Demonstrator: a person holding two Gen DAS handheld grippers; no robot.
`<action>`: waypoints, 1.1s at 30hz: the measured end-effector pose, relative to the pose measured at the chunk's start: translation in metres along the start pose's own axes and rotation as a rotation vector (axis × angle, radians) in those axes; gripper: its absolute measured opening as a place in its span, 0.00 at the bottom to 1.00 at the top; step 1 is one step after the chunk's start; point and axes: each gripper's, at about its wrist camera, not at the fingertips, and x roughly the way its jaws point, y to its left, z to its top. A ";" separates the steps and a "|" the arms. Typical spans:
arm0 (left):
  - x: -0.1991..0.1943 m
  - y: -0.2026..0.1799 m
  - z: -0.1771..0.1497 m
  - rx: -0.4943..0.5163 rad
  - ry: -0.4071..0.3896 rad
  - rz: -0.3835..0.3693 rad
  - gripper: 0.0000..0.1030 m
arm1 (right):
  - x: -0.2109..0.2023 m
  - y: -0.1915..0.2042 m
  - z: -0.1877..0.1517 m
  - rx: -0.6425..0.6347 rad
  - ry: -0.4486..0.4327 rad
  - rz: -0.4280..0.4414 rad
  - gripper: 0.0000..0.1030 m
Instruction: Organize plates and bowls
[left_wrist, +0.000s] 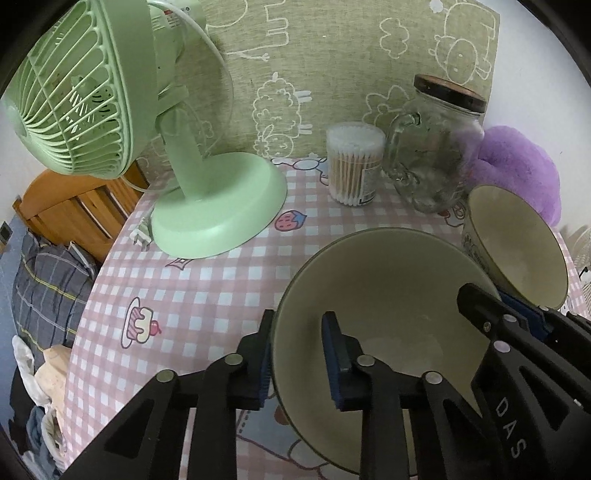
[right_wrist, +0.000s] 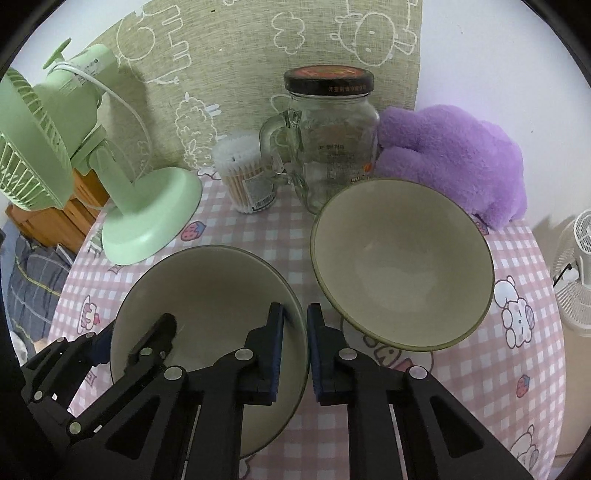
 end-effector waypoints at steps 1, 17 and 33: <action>0.000 0.001 -0.001 -0.006 0.005 0.000 0.19 | 0.000 0.000 0.000 0.001 0.002 -0.003 0.16; -0.027 0.002 -0.026 -0.035 0.037 -0.024 0.19 | -0.029 0.001 -0.021 0.006 0.027 0.000 0.16; -0.073 0.005 -0.054 -0.036 0.017 -0.062 0.19 | -0.084 0.005 -0.053 0.023 0.004 -0.028 0.16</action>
